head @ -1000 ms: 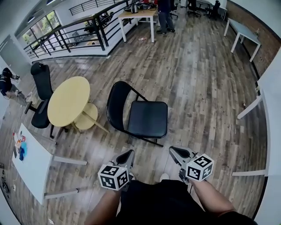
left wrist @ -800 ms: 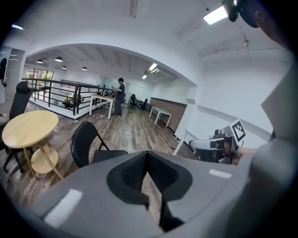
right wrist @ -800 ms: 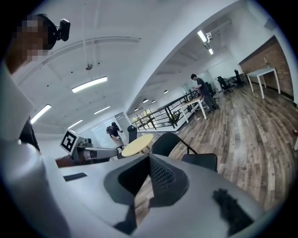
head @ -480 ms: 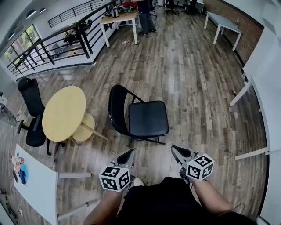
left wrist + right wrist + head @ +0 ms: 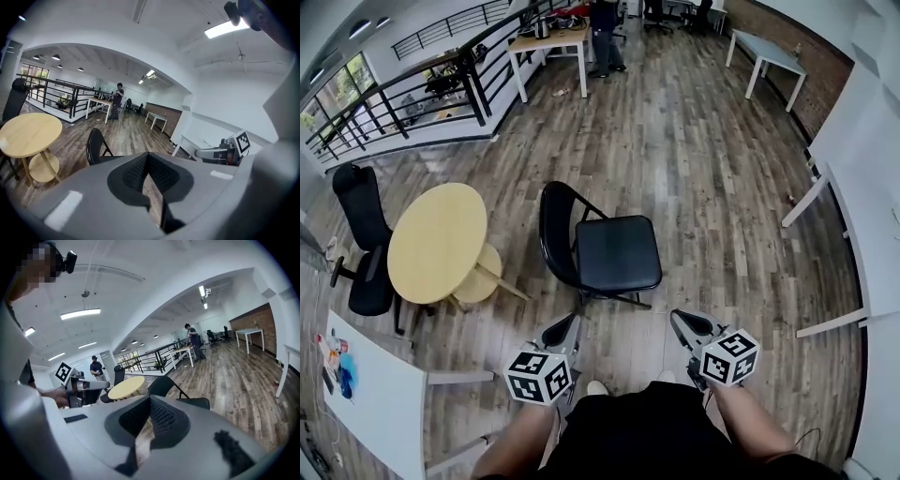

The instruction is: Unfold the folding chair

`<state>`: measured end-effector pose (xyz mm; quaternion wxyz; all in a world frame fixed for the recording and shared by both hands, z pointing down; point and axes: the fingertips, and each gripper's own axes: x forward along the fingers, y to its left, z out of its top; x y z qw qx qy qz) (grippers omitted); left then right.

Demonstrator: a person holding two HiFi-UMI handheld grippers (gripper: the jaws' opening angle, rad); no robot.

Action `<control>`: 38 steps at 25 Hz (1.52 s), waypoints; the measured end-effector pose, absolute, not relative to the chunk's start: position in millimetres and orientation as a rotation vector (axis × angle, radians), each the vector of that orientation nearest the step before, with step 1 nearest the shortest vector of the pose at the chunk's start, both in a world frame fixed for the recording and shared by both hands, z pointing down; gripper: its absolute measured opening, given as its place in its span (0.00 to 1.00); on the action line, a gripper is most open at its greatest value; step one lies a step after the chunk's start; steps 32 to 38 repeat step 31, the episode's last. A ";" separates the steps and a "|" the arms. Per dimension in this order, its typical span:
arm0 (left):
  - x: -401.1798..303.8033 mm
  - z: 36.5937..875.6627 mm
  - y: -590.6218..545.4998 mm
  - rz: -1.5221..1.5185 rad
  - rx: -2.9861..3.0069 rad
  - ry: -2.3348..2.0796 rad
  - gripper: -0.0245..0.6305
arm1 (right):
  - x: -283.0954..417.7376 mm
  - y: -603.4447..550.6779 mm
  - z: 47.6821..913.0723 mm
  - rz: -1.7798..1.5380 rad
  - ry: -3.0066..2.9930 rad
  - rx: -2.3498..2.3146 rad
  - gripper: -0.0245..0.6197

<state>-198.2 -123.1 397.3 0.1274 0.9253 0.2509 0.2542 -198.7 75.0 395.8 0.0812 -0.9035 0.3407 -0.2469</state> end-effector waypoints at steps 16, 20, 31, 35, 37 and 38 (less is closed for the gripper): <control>-218.4 397.6 -89.4 0.740 2.711 0.694 0.05 | -202.6 103.0 399.8 -0.775 1.099 -2.685 0.05; -218.0 392.5 -82.8 0.733 2.705 0.705 0.05 | -208.4 107.6 403.7 -0.785 1.089 -2.650 0.05; -217.2 387.8 -73.3 0.734 2.704 0.712 0.05 | -214.6 104.6 404.6 -0.785 1.095 -2.604 0.05; -217.2 387.8 -73.3 0.734 2.704 0.712 0.05 | -214.6 104.6 404.6 -0.785 1.095 -2.604 0.05; -217.2 387.8 -73.3 0.734 2.704 0.712 0.05 | -214.6 104.6 404.6 -0.785 1.095 -2.604 0.05; -217.2 387.8 -73.3 0.734 2.704 0.712 0.05 | -214.6 104.6 404.6 -0.785 1.095 -2.604 0.05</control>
